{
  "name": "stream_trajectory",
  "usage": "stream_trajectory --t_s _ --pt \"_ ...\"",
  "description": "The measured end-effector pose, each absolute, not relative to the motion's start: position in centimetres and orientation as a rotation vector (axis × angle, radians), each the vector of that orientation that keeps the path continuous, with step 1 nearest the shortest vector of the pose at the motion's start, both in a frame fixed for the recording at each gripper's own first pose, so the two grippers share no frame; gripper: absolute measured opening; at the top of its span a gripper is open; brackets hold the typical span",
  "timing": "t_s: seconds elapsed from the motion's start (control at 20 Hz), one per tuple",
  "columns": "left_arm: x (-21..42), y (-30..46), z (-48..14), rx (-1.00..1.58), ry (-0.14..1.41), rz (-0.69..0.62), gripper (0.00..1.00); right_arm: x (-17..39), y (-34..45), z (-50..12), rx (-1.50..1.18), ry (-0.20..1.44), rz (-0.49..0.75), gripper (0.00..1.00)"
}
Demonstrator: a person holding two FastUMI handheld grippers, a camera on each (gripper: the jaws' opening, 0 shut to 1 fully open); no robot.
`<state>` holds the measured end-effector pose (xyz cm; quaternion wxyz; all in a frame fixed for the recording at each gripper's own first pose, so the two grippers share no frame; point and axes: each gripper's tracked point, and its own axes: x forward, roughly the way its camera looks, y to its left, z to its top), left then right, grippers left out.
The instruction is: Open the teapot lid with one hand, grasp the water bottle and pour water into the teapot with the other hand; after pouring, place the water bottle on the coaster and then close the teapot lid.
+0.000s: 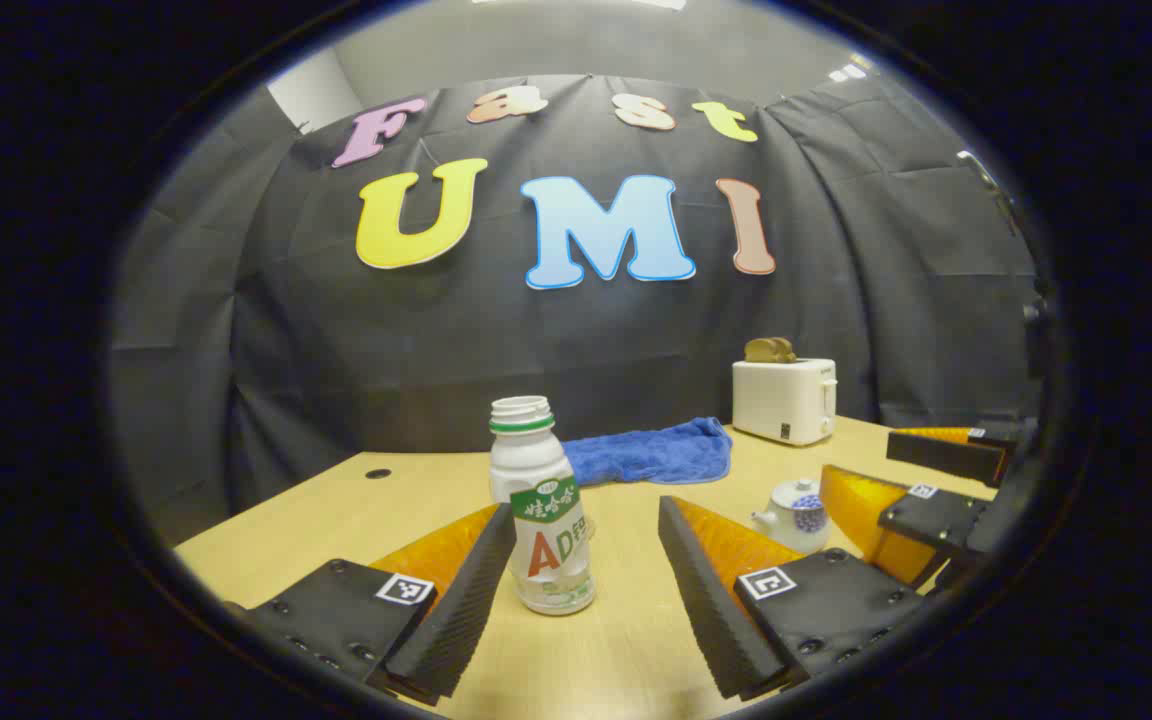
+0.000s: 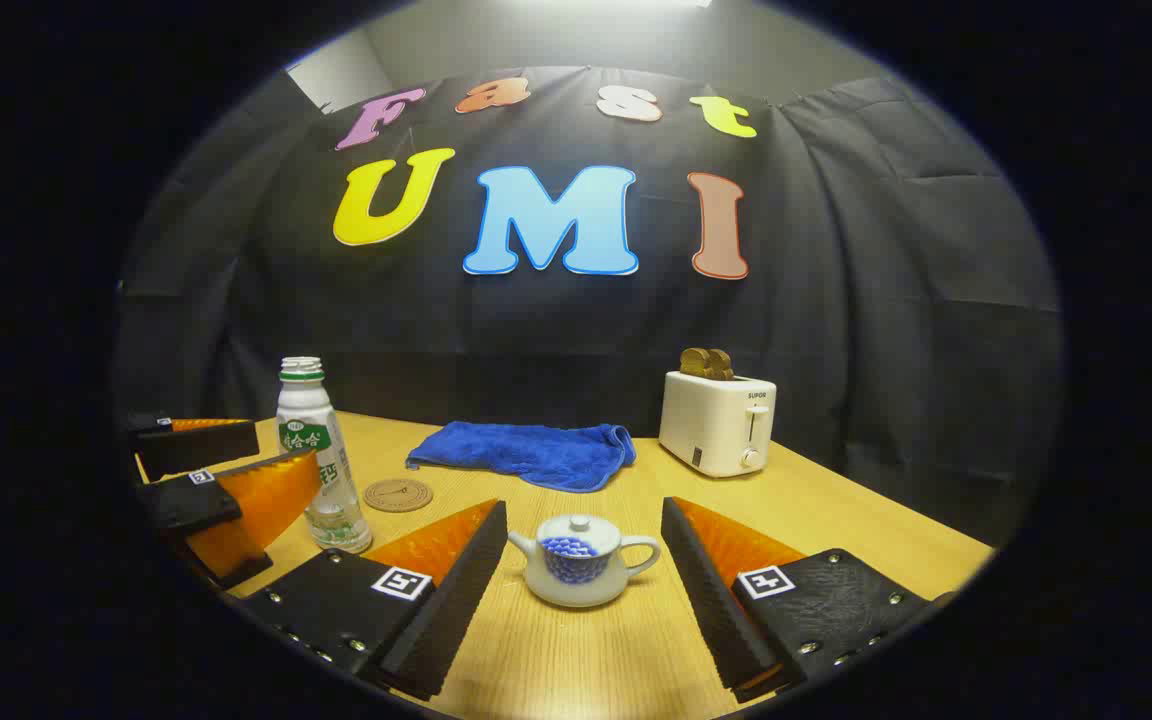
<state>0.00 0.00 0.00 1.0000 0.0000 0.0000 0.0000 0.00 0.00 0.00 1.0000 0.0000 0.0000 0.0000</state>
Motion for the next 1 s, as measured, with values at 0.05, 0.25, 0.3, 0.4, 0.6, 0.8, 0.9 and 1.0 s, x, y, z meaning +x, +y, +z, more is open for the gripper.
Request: stream_trajectory --t_s 0.05,0.25,0.3,0.4,0.6,0.8,0.9,1.0 --pt "0.0 0.0 0.0 0.000 0.000 0.000 1.00 0.0 0.0 0.0 0.000 0.000 0.000 0.96" --pt "0.0 0.0 0.0 0.000 0.000 0.000 1.00 0.0 0.0 0.0 0.000 0.000 0.000 0.95" --pt "0.0 0.0 0.0 0.000 0.000 0.000 1.00 0.0 0.0 0.0 0.000 0.000 0.000 0.94" --pt "0.0 0.0 0.0 0.000 0.000 0.000 0.95 0.0 0.0 0.0 0.000 0.000 0.000 0.94" --pt "0.0 0.0 0.0 0.000 0.000 0.000 0.95 0.0 0.0 0.0 0.000 0.000 0.000 0.75" --pt "0.4 0.5 0.7 0.035 -0.036 -0.001 1.00 0.1 0.4 0.2 0.012 0.015 0.011 0.71" --pt "0.0 0.2 0.3 0.021 -0.012 -0.008 1.00 1.0 -0.1 0.4 -0.025 0.010 -0.005 0.71" --pt "0.0 0.2 0.4 0.022 -0.008 -0.015 0.95 1.6 -0.1 1.0 -0.028 -0.007 -0.003 0.44"
